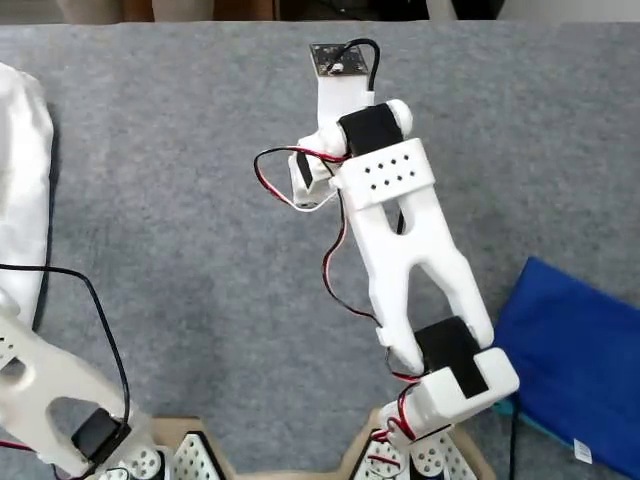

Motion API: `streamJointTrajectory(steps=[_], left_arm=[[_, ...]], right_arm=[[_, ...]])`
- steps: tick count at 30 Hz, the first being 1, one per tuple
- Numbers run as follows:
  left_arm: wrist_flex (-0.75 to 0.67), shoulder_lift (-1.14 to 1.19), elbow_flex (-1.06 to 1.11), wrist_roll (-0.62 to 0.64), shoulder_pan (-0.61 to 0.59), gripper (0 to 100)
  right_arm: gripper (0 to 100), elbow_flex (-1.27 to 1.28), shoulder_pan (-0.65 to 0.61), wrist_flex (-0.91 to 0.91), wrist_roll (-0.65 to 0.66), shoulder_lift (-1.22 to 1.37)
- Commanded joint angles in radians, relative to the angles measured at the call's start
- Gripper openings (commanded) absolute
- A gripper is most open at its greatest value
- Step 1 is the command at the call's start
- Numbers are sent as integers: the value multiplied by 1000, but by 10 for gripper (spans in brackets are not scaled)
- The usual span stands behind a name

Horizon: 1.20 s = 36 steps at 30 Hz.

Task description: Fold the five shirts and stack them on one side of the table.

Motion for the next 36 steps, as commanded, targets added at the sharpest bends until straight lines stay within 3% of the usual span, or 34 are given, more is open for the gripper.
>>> streamJointTrajectory(steps=[1,4,8,15,21,25,28,36], left_arm=[[137,-24,-169,61,-2,18],[261,-24,-345,163,-5,18],[273,-24,-473,178,-34,18],[238,73,-381,75,-61,22],[219,271,-388,78,-58,186],[219,361,-466,61,-71,155],[244,384,-528,32,-75,5],[273,357,-626,84,-44,18]], right_arm=[[5,-45,-7,5,9,-81],[5,-45,5,5,9,-90],[5,-45,41,3,8,-90],[5,-45,81,3,8,-90],[5,-45,81,2,8,-90],[5,-45,81,0,8,-90],[5,-45,81,0,8,-90],[5,-45,81,0,8,-84]])
